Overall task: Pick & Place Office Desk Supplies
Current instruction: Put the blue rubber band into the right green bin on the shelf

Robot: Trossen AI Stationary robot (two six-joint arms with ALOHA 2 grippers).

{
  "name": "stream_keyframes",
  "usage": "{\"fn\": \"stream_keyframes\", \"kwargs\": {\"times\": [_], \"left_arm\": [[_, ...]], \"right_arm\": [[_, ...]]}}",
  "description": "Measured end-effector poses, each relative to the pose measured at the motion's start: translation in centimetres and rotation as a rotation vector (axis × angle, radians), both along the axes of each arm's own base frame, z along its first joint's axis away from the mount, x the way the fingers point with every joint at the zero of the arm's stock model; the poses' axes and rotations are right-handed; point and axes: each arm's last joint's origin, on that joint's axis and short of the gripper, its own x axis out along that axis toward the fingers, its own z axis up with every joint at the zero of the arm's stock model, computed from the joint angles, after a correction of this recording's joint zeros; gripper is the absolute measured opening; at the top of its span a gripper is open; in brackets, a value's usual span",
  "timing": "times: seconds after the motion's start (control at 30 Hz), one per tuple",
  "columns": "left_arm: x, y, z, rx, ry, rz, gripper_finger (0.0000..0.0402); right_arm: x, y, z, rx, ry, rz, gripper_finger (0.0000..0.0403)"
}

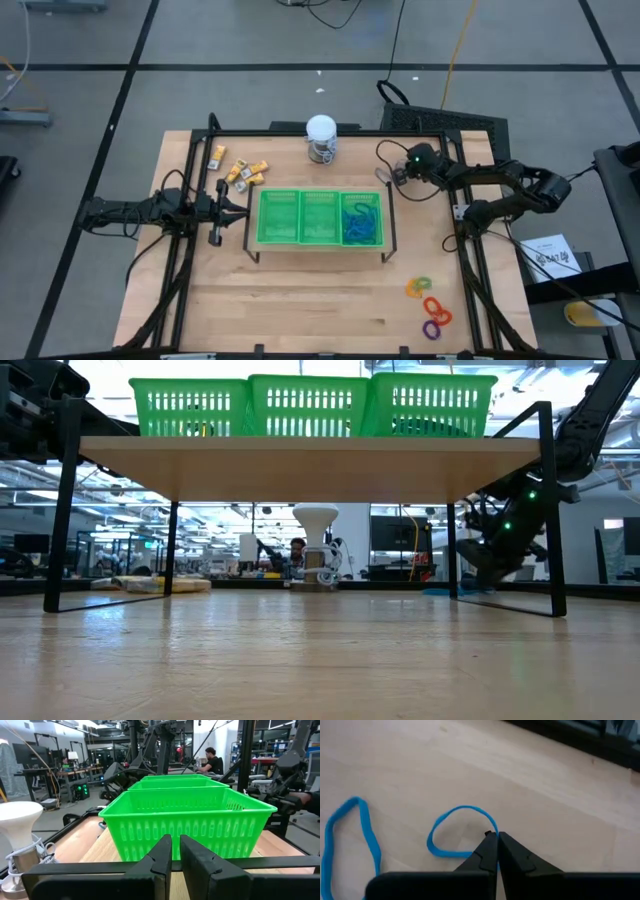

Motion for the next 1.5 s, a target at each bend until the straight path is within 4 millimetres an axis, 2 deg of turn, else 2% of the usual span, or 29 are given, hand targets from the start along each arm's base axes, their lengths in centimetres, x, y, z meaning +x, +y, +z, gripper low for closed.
{"fn": "stream_keyframes", "kwargs": {"times": [0.87,1.23,1.5], "left_arm": [[0.0,0.0,0.0,0.0,0.0,0.0,0.0045],[0.0,0.0,0.0,0.0,-0.001,0.0,0.0045],[0.0,0.0,0.0,0.0,-0.001,0.0,0.0045]], "right_arm": [[2.2,-0.5,3.0,-0.203,-0.283,0.148,0.0],[2.0,0.4,7.0,-0.305,-0.518,0.3,0.0],[2.2,2.9,10.2,-0.396,-0.682,0.466,0.0]]}}
